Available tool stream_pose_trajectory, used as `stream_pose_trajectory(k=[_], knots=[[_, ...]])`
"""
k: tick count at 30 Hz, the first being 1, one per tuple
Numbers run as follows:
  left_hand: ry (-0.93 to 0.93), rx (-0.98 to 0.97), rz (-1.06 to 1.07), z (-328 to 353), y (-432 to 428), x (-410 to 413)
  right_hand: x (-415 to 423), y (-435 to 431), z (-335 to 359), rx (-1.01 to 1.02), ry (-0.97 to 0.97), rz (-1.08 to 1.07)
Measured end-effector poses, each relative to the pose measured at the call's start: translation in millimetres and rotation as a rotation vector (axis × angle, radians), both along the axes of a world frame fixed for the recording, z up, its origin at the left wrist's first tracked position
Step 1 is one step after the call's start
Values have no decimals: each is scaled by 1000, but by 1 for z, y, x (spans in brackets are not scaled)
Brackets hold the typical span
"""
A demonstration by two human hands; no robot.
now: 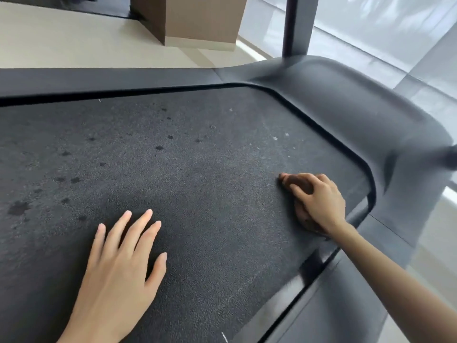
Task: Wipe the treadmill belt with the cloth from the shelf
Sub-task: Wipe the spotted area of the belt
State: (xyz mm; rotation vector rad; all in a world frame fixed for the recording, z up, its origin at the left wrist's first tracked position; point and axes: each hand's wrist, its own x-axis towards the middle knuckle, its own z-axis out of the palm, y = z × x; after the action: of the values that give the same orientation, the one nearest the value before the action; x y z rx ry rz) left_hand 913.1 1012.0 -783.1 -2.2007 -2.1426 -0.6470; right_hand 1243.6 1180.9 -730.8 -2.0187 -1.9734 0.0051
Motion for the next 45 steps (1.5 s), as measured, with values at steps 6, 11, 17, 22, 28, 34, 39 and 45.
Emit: stream_pose_trajectory(k=[6,11,17,22,28,34,39,45], knots=[[78,-27,-221,20,66,62,-17,-24,-12,105,-145,106],[125,-20,-363,29,120,112,11,-42,-14,143,-80,406],[148,-89,-353,7,129,129,88,35,-8,43,-52,103],[144,-98,-345,7,129,130,116,78,-5,55,-101,-205],[142,-63,-360,4,129,130,57,9,-13,206,-173,171],[184,-59,-377,5,130,128,62,3,-16,191,-54,359],[221,-71,-390,4,131,128,94,80,-7,76,-30,11],[197,-48,-386,5,131,128,50,60,-16,256,-170,287]])
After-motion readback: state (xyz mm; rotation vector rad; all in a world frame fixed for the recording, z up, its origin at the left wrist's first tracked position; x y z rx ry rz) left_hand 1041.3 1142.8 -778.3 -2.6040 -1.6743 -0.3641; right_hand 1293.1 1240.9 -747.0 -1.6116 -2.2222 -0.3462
